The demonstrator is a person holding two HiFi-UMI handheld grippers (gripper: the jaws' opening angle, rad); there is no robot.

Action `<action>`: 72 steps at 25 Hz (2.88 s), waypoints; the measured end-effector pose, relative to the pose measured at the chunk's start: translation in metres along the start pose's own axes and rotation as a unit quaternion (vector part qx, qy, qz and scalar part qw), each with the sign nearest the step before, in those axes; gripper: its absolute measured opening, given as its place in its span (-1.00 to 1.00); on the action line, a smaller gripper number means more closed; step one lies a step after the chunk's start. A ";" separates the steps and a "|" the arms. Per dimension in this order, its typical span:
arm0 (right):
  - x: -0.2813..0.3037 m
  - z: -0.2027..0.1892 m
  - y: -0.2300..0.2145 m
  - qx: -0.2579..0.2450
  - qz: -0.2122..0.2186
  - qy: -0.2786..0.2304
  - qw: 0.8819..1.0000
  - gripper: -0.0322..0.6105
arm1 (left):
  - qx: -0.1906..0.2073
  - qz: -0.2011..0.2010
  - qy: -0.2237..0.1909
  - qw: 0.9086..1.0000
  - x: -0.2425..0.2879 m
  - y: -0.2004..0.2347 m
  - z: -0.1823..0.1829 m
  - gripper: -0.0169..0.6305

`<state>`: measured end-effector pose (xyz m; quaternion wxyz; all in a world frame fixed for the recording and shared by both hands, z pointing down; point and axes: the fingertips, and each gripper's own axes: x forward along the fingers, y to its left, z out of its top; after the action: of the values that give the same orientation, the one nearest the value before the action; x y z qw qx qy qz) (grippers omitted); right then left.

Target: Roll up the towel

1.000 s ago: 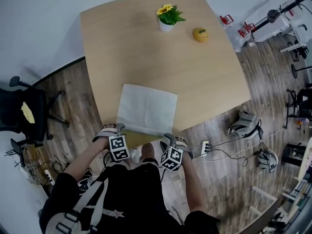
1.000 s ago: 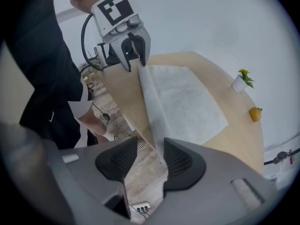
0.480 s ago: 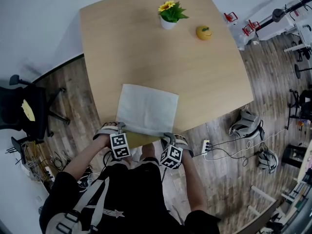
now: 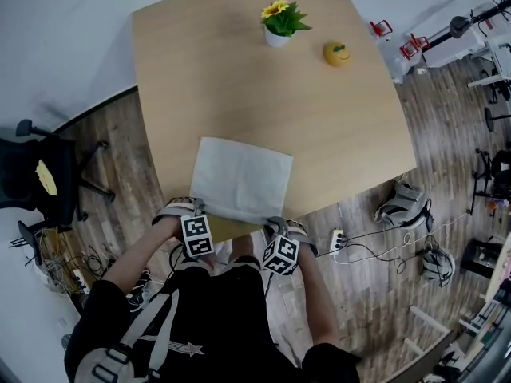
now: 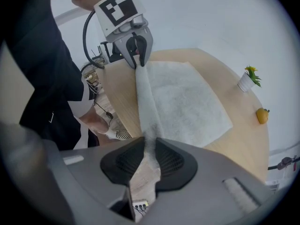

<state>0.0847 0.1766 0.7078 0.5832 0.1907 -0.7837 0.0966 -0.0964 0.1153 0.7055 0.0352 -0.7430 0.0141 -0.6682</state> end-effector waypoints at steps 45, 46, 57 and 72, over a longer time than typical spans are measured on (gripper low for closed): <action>-0.029 0.012 0.022 0.124 0.262 0.016 0.957 -0.79 | -0.041 -0.204 0.038 0.977 -0.009 -0.033 -0.016 -0.77; -0.028 0.013 0.020 0.123 0.264 0.014 0.957 -0.79 | -0.042 -0.206 0.038 0.977 -0.009 -0.031 -0.016 -0.77; -0.025 0.013 -0.005 0.118 0.256 0.010 0.959 -0.79 | -0.048 -0.199 0.038 0.978 -0.008 -0.011 -0.011 -0.77; -0.012 0.014 -0.018 0.110 0.261 0.019 0.959 -0.79 | -0.069 -0.212 0.041 0.974 0.001 0.005 -0.010 -0.70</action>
<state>0.0825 0.1573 0.6906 0.5278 0.0407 -0.7795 0.3349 -0.1059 0.1102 0.7075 -0.1591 -0.7018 -0.0960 -0.6878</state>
